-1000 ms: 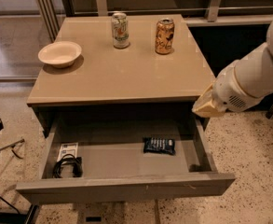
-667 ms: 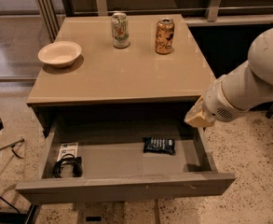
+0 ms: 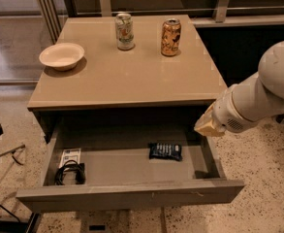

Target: Pick rxbar blueberry from top drawer and place on counter

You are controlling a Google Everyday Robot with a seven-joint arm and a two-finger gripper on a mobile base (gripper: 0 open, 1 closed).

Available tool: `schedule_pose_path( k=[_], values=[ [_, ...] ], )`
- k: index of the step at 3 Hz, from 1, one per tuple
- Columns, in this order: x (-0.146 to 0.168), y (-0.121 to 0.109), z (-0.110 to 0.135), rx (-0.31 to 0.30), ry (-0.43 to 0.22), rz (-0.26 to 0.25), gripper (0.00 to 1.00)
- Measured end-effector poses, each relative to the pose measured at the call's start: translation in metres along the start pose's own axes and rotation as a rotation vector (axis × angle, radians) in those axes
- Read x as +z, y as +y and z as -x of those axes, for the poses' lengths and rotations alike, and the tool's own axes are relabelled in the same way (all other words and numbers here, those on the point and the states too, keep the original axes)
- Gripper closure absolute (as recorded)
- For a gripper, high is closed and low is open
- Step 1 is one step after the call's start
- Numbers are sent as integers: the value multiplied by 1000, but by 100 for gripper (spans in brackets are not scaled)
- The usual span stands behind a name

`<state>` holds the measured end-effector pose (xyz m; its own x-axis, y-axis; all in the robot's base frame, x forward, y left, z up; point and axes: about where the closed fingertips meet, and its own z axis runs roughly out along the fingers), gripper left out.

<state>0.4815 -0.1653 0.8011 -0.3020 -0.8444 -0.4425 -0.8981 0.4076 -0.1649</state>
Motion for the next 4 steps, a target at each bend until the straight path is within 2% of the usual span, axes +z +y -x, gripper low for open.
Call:
schedule_pose_path(
  k=[1, 2, 3, 4],
  values=[
    [19, 1, -13, -1, -27, -37, 100],
    [55, 1, -21, 4, -98, -48, 100],
    [79, 2, -23, 12, -132, -26, 100],
    [104, 7, -21, 17, -144, 18, 81]
  ],
)
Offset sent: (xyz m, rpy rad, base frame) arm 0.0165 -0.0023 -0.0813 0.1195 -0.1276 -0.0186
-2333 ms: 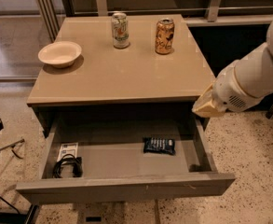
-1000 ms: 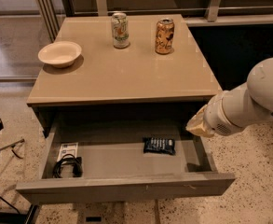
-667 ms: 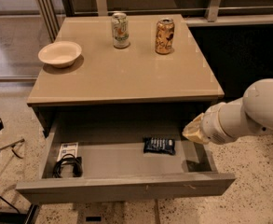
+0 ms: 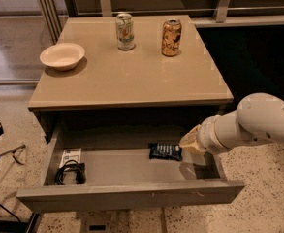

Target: Pick rxbar blueberry from top drawer and place on counter

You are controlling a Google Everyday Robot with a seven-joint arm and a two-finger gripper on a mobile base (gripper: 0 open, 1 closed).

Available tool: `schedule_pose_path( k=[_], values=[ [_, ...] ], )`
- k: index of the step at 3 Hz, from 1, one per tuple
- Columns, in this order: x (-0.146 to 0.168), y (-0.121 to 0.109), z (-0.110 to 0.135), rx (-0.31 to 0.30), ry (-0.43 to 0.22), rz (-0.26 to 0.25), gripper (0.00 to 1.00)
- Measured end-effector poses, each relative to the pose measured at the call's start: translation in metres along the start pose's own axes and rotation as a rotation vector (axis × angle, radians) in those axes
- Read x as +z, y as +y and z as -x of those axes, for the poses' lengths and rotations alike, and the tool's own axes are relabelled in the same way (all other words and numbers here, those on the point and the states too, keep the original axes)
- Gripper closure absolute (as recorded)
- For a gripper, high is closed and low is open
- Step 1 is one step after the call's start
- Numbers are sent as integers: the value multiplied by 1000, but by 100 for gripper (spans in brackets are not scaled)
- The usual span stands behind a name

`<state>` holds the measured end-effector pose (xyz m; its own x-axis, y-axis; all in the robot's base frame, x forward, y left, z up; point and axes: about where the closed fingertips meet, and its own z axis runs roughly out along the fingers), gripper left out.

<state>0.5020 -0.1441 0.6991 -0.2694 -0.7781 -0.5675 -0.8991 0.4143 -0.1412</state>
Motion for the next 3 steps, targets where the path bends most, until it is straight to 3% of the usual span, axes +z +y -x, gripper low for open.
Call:
schedule_pose_path(
  k=[1, 2, 3],
  values=[
    [16, 3, 0, 4, -9, 32, 58],
    [27, 6, 1, 6, -15, 56, 47],
    [35, 8, 3, 4, -22, 72, 47]
  ],
)
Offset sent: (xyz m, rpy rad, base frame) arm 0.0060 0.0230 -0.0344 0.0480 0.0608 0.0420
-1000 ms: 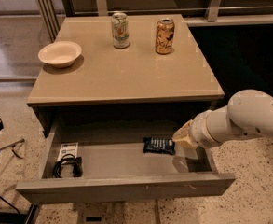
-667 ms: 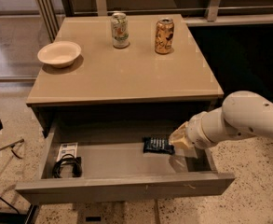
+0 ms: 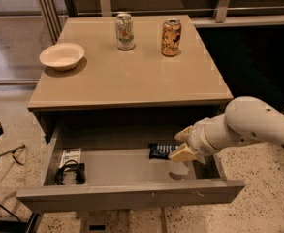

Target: Pick rxbar blueberry from top drawer and place on counter

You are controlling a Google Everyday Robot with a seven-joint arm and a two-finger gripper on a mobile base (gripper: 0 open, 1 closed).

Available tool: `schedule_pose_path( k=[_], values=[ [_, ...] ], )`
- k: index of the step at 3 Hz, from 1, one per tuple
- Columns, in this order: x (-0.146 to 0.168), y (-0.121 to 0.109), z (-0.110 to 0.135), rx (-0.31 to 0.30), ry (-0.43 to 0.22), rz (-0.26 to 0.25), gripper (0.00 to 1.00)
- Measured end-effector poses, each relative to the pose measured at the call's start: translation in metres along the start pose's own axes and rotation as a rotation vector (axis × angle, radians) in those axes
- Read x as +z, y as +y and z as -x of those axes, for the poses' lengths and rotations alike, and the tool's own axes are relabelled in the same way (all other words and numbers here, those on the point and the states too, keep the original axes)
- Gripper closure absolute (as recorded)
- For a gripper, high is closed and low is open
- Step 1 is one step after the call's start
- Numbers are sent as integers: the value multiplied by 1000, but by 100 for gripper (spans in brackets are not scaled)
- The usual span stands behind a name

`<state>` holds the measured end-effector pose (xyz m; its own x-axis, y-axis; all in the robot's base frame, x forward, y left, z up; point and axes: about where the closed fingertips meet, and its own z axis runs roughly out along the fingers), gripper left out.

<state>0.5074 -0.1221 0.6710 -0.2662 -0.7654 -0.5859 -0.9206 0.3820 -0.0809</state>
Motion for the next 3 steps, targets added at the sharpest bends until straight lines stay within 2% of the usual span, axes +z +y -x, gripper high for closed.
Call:
schedule_pose_path(
  k=[2, 3],
  values=[
    [19, 3, 11, -12, -26, 30, 49],
    [32, 5, 16, -19, -36, 49, 39]
  ],
)
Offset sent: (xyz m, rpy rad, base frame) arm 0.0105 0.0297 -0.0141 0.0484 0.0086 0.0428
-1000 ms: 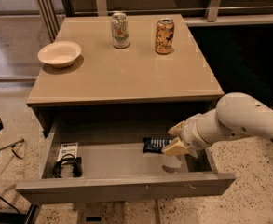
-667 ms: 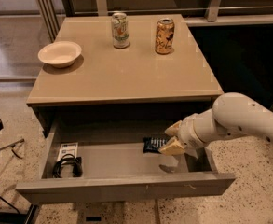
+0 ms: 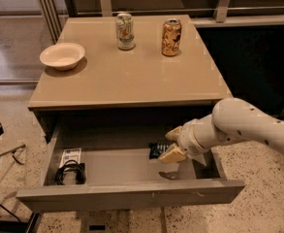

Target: Pick rxbar blueberry from top drawer and place on counter

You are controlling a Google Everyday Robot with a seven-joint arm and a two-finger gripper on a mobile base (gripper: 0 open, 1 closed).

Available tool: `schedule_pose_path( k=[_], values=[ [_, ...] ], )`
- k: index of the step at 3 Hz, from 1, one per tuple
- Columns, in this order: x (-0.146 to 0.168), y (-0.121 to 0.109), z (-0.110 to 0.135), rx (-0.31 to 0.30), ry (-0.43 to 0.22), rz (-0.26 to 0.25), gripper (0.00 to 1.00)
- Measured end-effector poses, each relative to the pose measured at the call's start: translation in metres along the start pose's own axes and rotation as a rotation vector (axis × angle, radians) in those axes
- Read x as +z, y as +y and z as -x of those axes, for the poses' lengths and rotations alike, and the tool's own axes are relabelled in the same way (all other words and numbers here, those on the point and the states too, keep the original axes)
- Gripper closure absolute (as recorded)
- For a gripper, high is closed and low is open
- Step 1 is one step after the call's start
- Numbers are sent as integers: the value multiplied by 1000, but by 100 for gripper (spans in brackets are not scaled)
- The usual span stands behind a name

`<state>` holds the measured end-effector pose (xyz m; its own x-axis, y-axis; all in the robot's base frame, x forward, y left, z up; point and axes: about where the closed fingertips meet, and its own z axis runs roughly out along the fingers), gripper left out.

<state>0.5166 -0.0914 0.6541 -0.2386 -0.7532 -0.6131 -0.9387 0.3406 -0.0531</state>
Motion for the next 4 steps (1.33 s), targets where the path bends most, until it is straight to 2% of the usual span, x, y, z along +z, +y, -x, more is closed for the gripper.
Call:
schedule_pose_path(
  k=[1, 2, 3, 4],
  values=[
    [19, 0, 0, -5, 1, 24, 31],
    [29, 0, -3, -3, 7, 35, 31],
    [39, -2, -12, 10, 25, 35, 31],
    [46, -11, -22, 19, 57, 6, 29]
  ],
)
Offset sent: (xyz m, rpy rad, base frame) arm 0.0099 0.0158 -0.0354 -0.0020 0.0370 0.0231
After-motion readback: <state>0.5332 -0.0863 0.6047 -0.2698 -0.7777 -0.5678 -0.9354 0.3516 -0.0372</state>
